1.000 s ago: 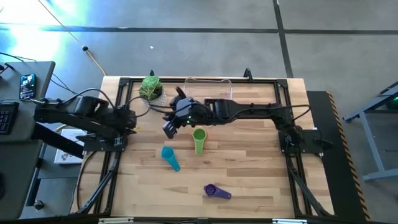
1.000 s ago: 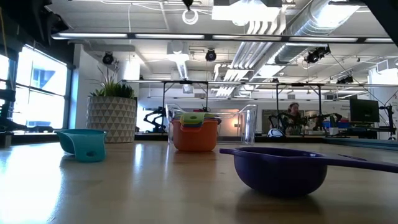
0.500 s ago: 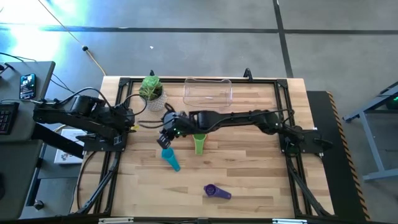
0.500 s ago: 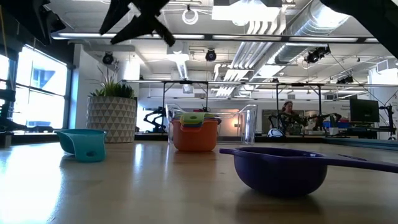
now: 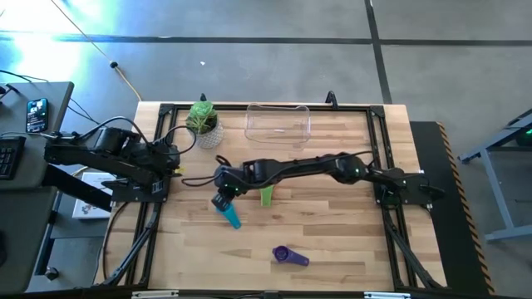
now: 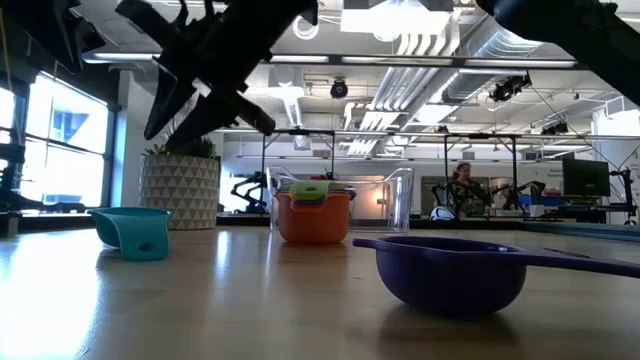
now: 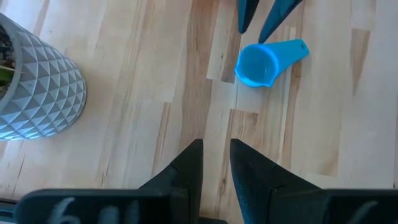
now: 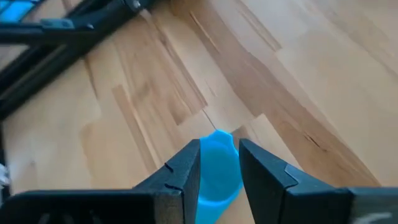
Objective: Nest measuring cups in basket
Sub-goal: Stack the blue measuring cup on top of the green measuring cup
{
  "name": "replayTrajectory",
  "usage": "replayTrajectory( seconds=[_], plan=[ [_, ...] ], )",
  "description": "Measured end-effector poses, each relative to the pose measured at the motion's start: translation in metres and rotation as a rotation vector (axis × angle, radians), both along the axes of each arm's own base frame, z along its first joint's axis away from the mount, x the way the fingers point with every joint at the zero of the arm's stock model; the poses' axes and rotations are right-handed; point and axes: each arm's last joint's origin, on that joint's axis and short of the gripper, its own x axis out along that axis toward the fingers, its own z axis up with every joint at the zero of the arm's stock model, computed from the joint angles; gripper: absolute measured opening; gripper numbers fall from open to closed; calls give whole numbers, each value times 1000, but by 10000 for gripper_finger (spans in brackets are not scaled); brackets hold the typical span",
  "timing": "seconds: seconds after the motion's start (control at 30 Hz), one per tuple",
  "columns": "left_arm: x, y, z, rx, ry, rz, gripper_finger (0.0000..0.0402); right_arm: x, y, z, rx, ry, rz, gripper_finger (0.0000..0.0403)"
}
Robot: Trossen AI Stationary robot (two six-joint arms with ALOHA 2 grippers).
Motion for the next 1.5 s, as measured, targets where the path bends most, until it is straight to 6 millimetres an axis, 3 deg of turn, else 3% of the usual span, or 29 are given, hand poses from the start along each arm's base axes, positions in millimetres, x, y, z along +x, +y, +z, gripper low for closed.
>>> replayTrajectory(
  seconds=[0.27,1.23,1.5],
  plan=[
    [0,0,0,1,-1,1,70,2,3,-28,5,84,17,102],
    [0,1,0,13,-6,35,70,7,7,-63,-47,147,139,101],
    [0,1,0,31,-8,44,70,7,7,-63,-44,148,130,47]
  ],
)
